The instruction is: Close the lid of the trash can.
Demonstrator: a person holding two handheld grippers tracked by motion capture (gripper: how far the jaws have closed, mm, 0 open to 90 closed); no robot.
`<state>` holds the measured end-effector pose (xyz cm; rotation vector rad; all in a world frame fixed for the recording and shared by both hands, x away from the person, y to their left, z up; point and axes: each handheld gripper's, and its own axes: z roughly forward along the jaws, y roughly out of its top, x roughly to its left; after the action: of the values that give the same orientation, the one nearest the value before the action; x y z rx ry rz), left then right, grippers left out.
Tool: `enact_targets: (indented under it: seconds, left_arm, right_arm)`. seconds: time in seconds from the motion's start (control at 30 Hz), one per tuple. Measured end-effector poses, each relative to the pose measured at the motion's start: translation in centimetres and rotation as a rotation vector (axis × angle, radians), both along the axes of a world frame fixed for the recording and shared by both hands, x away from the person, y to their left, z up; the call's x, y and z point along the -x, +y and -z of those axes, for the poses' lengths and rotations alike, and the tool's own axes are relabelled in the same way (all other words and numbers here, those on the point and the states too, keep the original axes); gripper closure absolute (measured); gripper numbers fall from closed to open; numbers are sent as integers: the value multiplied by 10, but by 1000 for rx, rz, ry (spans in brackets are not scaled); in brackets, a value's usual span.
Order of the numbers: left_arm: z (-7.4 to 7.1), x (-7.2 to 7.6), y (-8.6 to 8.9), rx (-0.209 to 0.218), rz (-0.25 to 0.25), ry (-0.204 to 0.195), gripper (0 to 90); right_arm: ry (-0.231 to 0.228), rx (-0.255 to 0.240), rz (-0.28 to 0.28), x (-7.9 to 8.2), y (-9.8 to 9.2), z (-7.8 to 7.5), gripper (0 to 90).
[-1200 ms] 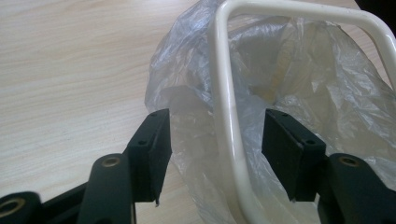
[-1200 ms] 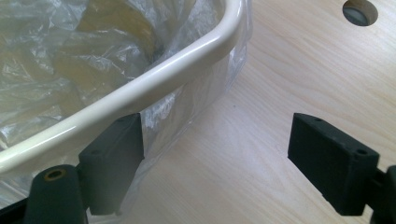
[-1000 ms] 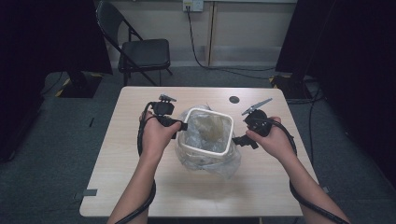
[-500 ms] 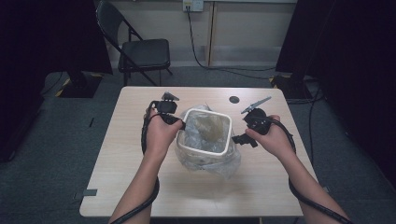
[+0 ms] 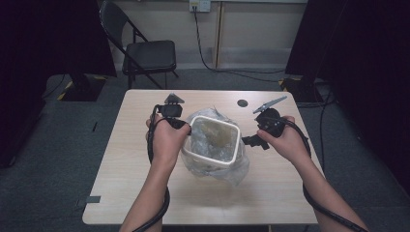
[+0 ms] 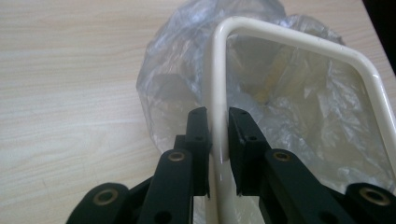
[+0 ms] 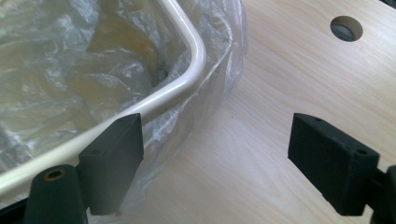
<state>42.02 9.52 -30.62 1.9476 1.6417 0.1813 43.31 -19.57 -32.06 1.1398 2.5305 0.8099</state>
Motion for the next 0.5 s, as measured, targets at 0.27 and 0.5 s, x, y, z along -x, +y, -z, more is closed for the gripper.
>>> enact_targets:
  seconds: [0.27, 0.5]
  left_arm:
    - [12, 1, -3, -13, 18, -15, 746]
    - [17, 3, -3, -36, 79, -49, 533]
  right_arm:
    - [52, -66, 72, -1, 2, 1, 239]
    - [124, -114, 93, -5, 12, 6, 330]
